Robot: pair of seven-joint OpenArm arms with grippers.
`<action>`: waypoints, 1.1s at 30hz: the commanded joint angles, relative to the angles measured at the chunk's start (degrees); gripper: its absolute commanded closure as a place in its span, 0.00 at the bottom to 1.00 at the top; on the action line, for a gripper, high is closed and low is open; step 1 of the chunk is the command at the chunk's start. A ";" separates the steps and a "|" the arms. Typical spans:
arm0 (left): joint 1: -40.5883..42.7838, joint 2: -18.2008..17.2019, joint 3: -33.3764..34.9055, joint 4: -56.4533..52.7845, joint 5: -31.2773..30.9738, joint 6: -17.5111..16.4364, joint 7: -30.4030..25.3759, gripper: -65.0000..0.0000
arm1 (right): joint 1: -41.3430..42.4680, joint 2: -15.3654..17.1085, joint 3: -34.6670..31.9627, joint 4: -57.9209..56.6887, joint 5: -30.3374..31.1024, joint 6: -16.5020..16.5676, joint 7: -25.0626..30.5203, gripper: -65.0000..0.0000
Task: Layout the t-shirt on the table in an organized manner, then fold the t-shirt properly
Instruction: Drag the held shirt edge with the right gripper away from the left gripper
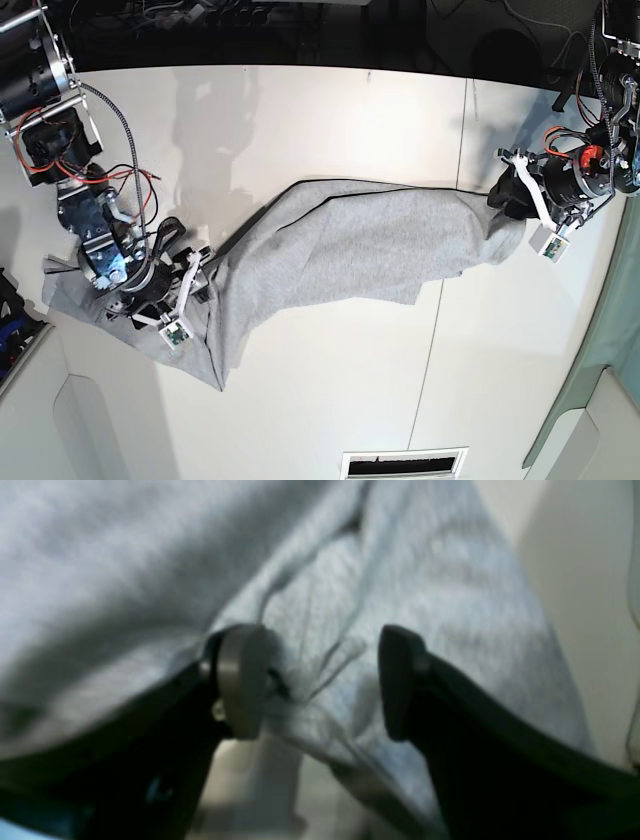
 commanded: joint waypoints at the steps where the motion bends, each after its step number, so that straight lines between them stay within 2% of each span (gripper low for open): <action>1: -0.59 -0.66 -0.48 1.01 -0.70 -0.22 -0.98 0.60 | 1.42 0.17 0.39 -0.94 -1.25 -2.32 1.79 0.58; 4: -0.59 -0.70 -0.48 1.01 -0.68 -0.22 -0.98 0.60 | 1.46 -0.09 0.39 -4.59 -2.62 -3.54 6.88 0.75; 7: -0.57 -0.68 -0.48 1.01 -0.70 -0.22 -0.98 0.60 | 1.46 -0.15 0.39 -4.61 -5.35 -3.54 9.70 1.00; 14: -0.59 -0.68 -0.48 0.98 -0.52 -0.22 -1.03 0.60 | 1.73 0.72 0.39 2.29 -5.35 -3.98 10.36 1.00; 20: -0.59 -0.68 -0.48 -0.07 1.99 -0.11 -3.56 0.61 | 1.29 0.74 0.39 12.04 -5.35 -4.00 1.68 1.00; 24: -0.57 -0.68 -0.48 -0.74 2.08 1.33 -3.54 0.61 | 1.86 1.36 0.46 17.55 -6.16 -4.24 -0.72 1.00; 28: -0.57 -0.70 -0.48 -0.74 2.08 1.31 -3.41 0.61 | 4.87 1.36 2.05 17.42 -10.51 -4.96 -0.70 1.00; 33: -0.55 -0.68 -0.48 -0.74 1.62 1.31 -3.13 0.61 | 12.11 1.36 6.05 13.05 -11.50 -4.98 -0.66 1.00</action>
